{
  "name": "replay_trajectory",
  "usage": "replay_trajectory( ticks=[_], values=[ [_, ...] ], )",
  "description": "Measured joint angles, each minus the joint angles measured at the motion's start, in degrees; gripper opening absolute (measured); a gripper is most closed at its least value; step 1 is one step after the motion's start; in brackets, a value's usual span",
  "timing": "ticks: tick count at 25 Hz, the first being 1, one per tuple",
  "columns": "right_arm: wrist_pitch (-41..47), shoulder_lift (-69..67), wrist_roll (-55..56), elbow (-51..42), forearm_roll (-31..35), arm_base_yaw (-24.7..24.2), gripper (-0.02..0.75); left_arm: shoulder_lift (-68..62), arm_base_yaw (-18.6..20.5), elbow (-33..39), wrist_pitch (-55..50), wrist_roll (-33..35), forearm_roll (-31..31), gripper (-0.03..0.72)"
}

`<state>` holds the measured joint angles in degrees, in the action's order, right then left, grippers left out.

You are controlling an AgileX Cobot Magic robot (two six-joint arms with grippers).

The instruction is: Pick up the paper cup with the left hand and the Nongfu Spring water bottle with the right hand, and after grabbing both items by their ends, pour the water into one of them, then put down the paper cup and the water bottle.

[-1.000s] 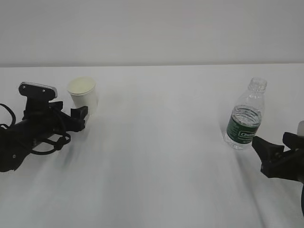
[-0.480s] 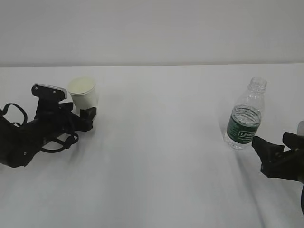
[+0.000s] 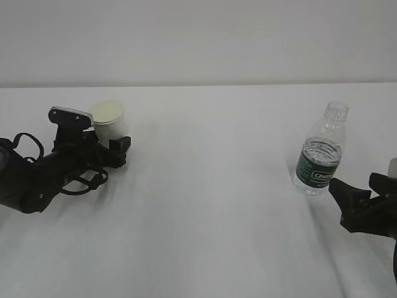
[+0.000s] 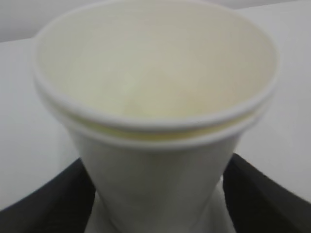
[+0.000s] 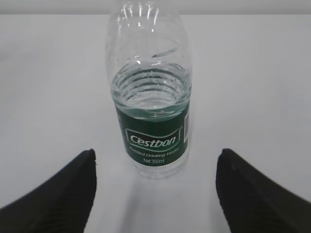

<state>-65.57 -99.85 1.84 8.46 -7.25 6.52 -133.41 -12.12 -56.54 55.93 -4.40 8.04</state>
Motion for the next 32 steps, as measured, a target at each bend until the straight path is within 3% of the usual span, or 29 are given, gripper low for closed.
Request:
replay_trajectory(
  ticks=[8, 24, 32],
  values=[
    [0.0, 0.0, 0.0, 0.0, 0.0, 0.0, 0.574, -0.1, 0.0, -2.1, -0.2, 0.0, 0.1, 0.585],
    [0.0, 0.0, 0.0, 0.0, 0.0, 0.0, 0.574, -0.1, 0.0, -2.4, -1.3, 0.0, 0.1, 0.477],
    [0.0, 0.0, 0.0, 0.0, 0.0, 0.0, 0.574, 1.1, 0.0, -2.4, -2.8, 0.0, 0.4, 0.47]
  ],
)
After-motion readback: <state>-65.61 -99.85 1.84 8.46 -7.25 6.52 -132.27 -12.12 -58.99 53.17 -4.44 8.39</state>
